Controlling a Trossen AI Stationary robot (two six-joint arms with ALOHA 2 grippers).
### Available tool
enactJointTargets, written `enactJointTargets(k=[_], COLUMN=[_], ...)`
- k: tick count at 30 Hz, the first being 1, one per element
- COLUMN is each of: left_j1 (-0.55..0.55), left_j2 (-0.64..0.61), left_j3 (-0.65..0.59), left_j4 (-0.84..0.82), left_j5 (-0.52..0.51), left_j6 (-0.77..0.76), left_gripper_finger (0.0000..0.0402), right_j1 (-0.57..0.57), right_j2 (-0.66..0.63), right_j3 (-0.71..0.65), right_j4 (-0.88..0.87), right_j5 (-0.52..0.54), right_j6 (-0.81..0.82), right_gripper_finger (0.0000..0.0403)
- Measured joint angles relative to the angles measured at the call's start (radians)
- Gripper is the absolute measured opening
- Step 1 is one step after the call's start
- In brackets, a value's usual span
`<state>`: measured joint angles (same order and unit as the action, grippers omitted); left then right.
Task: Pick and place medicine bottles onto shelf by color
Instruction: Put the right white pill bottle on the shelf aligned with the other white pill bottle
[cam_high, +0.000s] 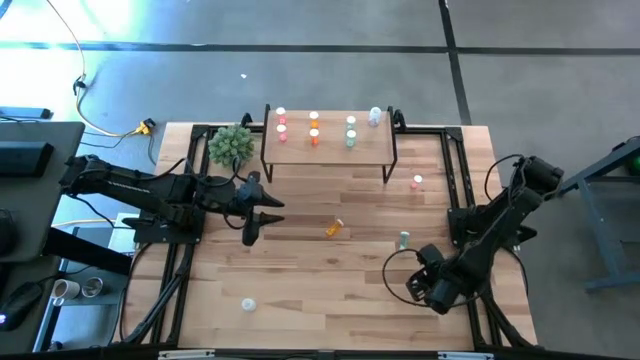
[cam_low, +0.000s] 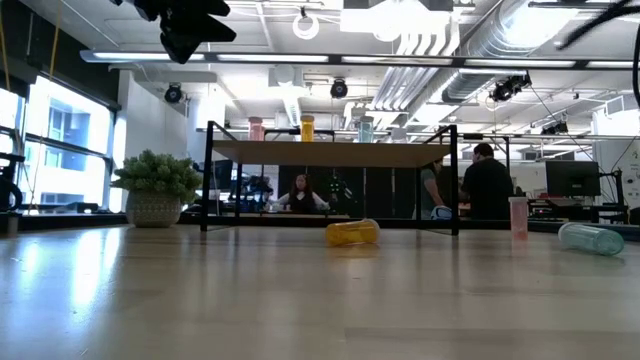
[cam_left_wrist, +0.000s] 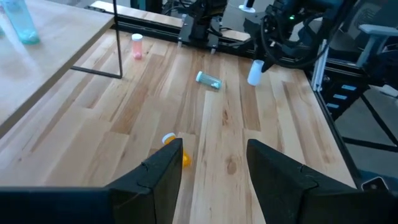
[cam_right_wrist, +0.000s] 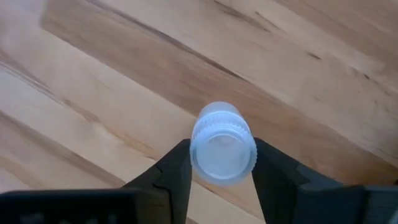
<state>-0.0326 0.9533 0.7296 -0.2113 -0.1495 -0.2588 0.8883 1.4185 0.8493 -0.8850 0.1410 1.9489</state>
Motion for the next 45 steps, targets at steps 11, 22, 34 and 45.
enactJointTargets(k=[11,22,34,45], left_j1=[0.0,0.0,0.0,0.0], left_j2=[0.0,0.0,0.0,0.0], left_j3=[0.0,0.0,0.0,0.0], left_j4=[-0.001,-0.001,-0.001,-0.002], left_j5=[-0.02,-0.021,-0.019,-0.019], left_j6=[0.002,0.079,0.079,0.079], left_gripper_finger=[0.017,0.017,0.017,0.017], right_j1=[-0.288,-0.667,-1.027,-1.279], right_j2=[-0.003,-0.005,-0.006,-0.006], right_j3=[0.114,0.288,0.587,0.846], right_j4=[-0.097,-0.102,-0.181,-0.202], right_j5=[0.001,0.003,0.003,0.042], right_j6=[-0.45,-1.04,-1.484,-1.721], right_gripper_finger=[0.0124,0.0123,0.0123,0.0123])
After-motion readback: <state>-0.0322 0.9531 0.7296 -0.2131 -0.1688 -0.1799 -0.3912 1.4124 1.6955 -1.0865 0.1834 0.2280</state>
